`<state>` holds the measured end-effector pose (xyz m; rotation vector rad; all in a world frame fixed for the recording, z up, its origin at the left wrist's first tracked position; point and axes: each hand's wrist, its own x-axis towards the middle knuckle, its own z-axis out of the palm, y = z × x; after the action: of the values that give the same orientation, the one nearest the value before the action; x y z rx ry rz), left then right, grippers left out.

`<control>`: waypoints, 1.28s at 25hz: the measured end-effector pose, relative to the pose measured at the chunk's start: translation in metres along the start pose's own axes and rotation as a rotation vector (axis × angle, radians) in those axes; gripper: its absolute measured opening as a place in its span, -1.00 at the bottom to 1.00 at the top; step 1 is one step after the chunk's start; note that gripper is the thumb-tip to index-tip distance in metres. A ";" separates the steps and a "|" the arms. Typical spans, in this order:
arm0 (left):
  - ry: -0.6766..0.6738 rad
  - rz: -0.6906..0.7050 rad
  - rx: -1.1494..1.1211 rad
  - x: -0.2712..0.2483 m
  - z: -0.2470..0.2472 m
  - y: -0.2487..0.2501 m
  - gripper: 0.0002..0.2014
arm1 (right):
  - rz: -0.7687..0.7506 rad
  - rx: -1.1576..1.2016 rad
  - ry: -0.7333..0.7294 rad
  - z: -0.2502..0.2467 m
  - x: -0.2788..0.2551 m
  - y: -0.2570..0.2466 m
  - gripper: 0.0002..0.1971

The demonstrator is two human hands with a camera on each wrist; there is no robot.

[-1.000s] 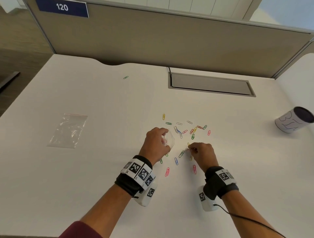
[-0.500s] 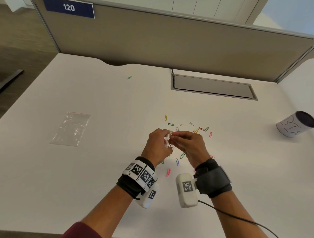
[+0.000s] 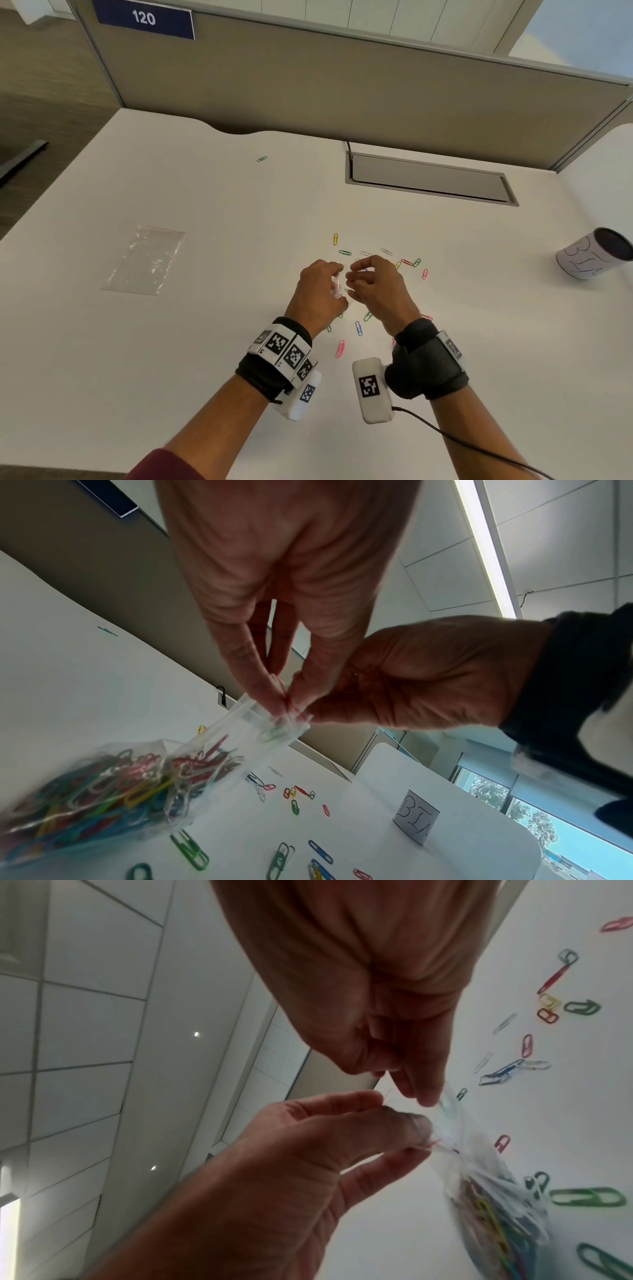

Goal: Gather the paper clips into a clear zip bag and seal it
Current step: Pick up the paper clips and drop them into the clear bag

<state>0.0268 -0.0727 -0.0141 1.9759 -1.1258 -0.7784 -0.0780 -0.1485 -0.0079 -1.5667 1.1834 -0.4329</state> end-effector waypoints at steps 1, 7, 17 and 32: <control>0.002 0.002 -0.009 0.000 0.000 0.000 -0.39 | -0.001 0.053 -0.004 0.000 -0.001 -0.002 -0.77; 0.149 -0.006 -0.036 0.001 -0.008 -0.006 -0.51 | -0.114 -0.077 0.240 -0.049 0.004 0.020 -0.77; 0.323 -0.051 -0.067 0.002 -0.057 -0.014 -0.55 | 0.186 -0.500 -0.024 -0.043 -0.002 0.095 -0.52; 0.299 -0.066 -0.067 -0.009 -0.063 -0.023 -0.57 | -0.508 -0.820 -0.258 -0.012 0.020 0.085 -0.67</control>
<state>0.0825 -0.0378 0.0039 2.0016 -0.8518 -0.5233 -0.1172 -0.1662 -0.0849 -2.5647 0.7745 -0.0364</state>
